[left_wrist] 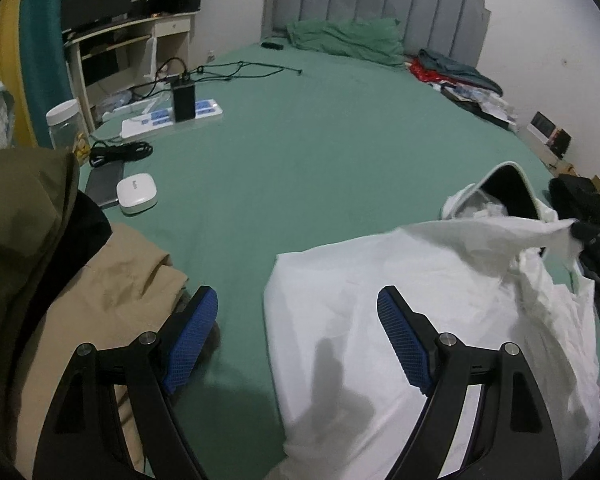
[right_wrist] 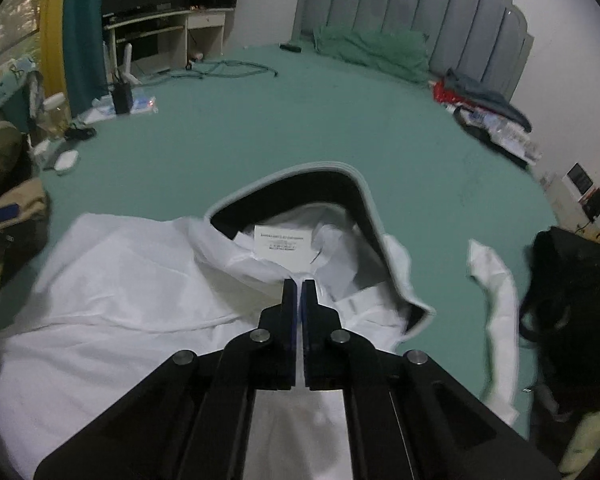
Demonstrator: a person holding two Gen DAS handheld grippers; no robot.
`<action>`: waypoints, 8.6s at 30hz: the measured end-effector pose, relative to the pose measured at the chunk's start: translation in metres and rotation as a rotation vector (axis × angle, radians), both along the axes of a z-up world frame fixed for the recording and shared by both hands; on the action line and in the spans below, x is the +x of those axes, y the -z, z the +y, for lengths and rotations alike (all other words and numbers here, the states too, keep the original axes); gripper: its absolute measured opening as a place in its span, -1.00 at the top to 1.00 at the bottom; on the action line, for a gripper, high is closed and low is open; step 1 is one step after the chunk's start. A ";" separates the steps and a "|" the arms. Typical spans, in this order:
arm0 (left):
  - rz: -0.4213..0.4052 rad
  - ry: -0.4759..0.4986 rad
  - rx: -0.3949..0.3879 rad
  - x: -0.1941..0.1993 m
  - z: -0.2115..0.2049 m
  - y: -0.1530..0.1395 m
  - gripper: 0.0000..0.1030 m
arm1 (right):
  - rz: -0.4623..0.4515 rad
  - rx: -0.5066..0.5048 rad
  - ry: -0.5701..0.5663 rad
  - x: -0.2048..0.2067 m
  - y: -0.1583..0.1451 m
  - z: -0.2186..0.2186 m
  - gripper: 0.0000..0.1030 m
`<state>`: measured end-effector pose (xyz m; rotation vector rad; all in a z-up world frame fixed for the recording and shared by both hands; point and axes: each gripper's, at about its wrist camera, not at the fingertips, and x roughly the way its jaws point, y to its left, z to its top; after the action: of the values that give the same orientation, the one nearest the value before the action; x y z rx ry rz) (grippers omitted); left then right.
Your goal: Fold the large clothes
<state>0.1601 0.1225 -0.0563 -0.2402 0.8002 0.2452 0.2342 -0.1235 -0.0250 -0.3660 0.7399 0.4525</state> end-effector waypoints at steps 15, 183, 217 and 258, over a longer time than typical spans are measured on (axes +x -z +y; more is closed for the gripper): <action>-0.055 0.053 0.001 -0.024 -0.025 -0.024 -0.65 | 0.155 0.183 -0.019 -0.107 -0.104 -0.067 0.97; 0.303 0.222 -0.079 0.001 -0.016 0.063 -0.42 | 0.052 -0.115 -0.354 -0.146 0.104 0.067 0.94; 0.190 0.171 -0.025 -0.023 -0.021 0.057 0.68 | 0.169 -0.033 0.272 -0.048 0.117 -0.161 -0.18; 0.266 0.118 0.126 0.021 -0.036 0.077 -0.27 | 0.051 0.104 0.396 -0.035 0.104 -0.175 0.27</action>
<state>0.1811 0.0861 -0.1337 -0.0413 1.0545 0.2177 0.1988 -0.2987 -0.1290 -0.1048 0.8129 0.1261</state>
